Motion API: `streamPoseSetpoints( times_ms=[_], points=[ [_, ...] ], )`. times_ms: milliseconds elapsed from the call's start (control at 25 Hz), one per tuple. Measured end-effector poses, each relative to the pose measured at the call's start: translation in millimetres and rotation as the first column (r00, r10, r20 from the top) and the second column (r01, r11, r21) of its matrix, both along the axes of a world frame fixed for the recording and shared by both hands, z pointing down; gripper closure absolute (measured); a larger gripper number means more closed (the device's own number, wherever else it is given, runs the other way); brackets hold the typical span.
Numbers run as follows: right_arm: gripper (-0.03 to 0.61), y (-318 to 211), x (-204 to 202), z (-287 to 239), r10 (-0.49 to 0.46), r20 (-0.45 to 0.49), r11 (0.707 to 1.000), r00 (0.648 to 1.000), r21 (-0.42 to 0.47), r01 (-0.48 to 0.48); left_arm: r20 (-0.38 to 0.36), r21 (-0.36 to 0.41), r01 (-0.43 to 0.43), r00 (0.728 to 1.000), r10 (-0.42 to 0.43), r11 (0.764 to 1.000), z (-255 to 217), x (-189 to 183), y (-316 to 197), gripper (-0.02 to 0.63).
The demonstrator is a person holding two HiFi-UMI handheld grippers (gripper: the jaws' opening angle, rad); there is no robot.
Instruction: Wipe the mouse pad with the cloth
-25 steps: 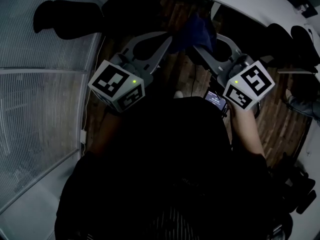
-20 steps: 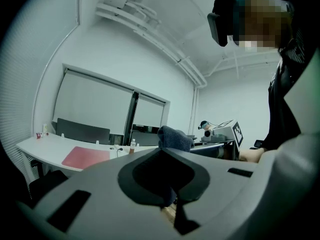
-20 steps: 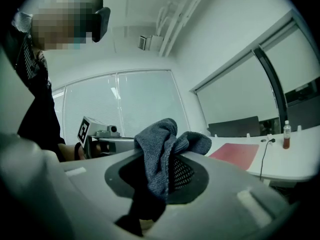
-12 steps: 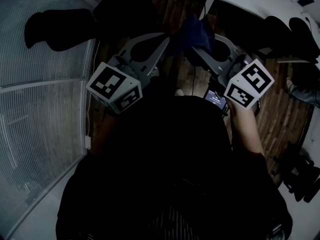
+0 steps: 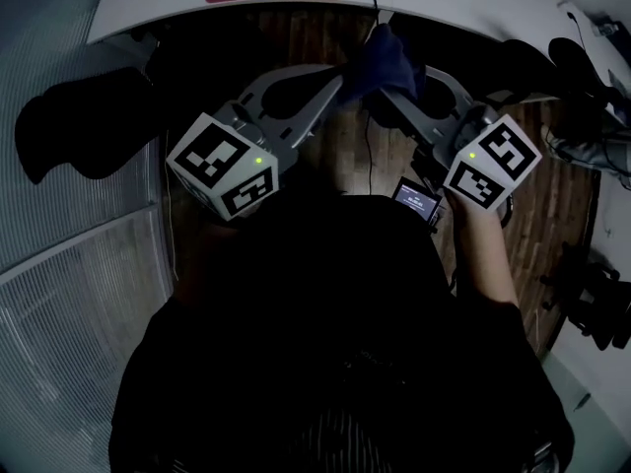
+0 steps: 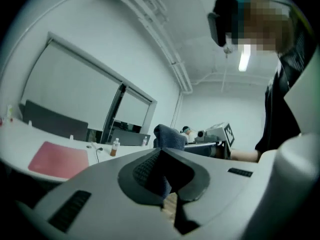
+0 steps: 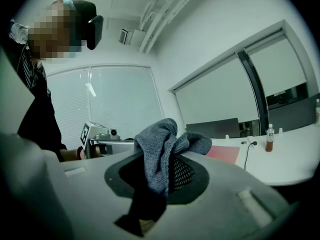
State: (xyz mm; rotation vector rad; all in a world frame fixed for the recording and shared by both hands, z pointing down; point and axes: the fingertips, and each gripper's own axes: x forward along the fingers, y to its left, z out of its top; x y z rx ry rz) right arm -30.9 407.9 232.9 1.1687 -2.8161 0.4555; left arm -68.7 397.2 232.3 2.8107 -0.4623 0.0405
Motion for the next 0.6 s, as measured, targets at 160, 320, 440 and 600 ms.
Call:
streamPoseSetpoints(
  times_ms=[160,320,440,600],
  points=[
    [0.489,-27.7,-13.9,-2.9,0.036,-0.023,0.999,0.999,-0.023,-0.037,-0.024,-0.049,-0.021,1.000,0.019,0.999,3.0,-17.8,-39.6,0.607],
    [0.489,-53.4,-27.4,5.1,0.073,-0.024,0.996,0.997,-0.058,-0.074,-0.017,-0.047,-0.046,0.999,0.046,0.998,12.1,-30.8,-68.3,0.607],
    [0.488,-69.5,-36.2,8.2,0.087,-0.011,0.993,0.996,-0.076,-0.087,-0.020,-0.044,-0.062,0.998,0.061,0.997,20.6,-36.1,-83.6,0.607],
    [0.488,-84.0,-48.9,8.5,0.070,-0.036,0.993,0.997,-0.088,-0.073,-0.021,-0.042,-0.083,0.996,0.082,0.996,21.1,-47.7,-91.4,0.607]
  ],
)
